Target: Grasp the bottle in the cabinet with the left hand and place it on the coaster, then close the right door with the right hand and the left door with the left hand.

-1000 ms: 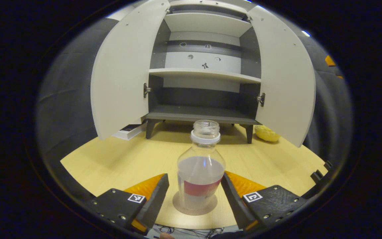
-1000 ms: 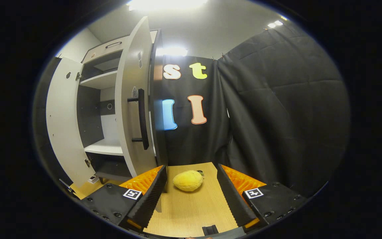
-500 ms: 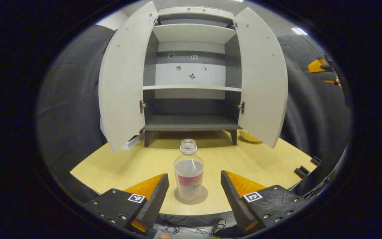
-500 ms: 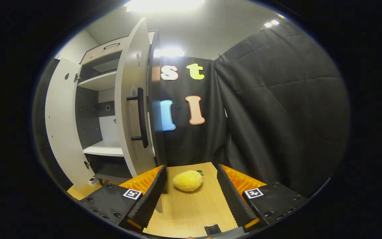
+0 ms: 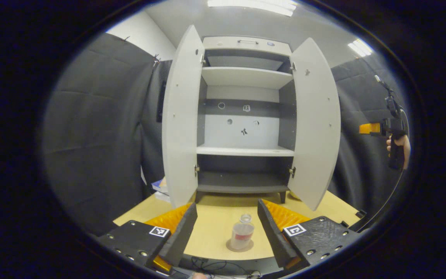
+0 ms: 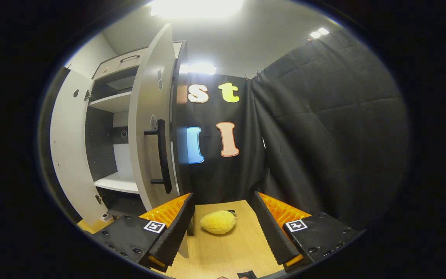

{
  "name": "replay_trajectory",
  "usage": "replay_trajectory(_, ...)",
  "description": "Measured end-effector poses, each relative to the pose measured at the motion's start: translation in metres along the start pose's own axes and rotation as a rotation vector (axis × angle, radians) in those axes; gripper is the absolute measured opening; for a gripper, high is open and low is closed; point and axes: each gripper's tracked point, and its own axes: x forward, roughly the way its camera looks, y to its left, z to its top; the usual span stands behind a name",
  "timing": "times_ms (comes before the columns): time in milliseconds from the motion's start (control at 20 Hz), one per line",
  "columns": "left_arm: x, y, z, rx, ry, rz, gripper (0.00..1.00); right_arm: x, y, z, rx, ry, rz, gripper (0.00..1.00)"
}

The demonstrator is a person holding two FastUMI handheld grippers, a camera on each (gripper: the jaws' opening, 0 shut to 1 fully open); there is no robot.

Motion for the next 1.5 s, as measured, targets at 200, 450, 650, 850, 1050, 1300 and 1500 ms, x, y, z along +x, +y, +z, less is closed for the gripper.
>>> replay_trajectory(200, 0.017, 0.021, 0.058, -0.001, -0.045, 0.05, 0.91, 0.009, 0.006, 0.034, -0.036, -0.037, 0.016, 0.96)
replay_trajectory(450, 0.062, 0.027, 0.103, -0.03, -0.083, 0.05, 0.9, 0.029, 0.019, 0.06, 0.029, -0.041, 0.066, 0.92)
replay_trajectory(650, 0.101, 0.04, 0.123, 0.023, -0.021, 0.108, 0.9, 0.056, 0.019, 0.062, -0.026, -0.026, 0.067, 0.96)
replay_trajectory(850, 0.135, 0.03, 0.155, 0.003, -0.064, 0.062, 0.98, 0.085, 0.027, 0.059, 0.013, 0.006, 0.072, 0.96)
replay_trajectory(1050, 0.172, 0.04, 0.162, -0.023, -0.062, 0.072, 0.91, 0.101, 0.039, 0.062, 0.068, 0.02, 0.116, 0.96)
replay_trajectory(1300, 0.2, 0.048, 0.154, -0.034, -0.022, 0.088, 0.9, 0.104, 0.039, 0.06, 0.054, 0.047, 0.094, 0.96)
replay_trajectory(1500, 0.208, 0.046, 0.147, -0.059, -0.009, 0.052, 0.91, 0.097, 0.045, 0.063, 0.003, 0.026, 0.055, 0.96)
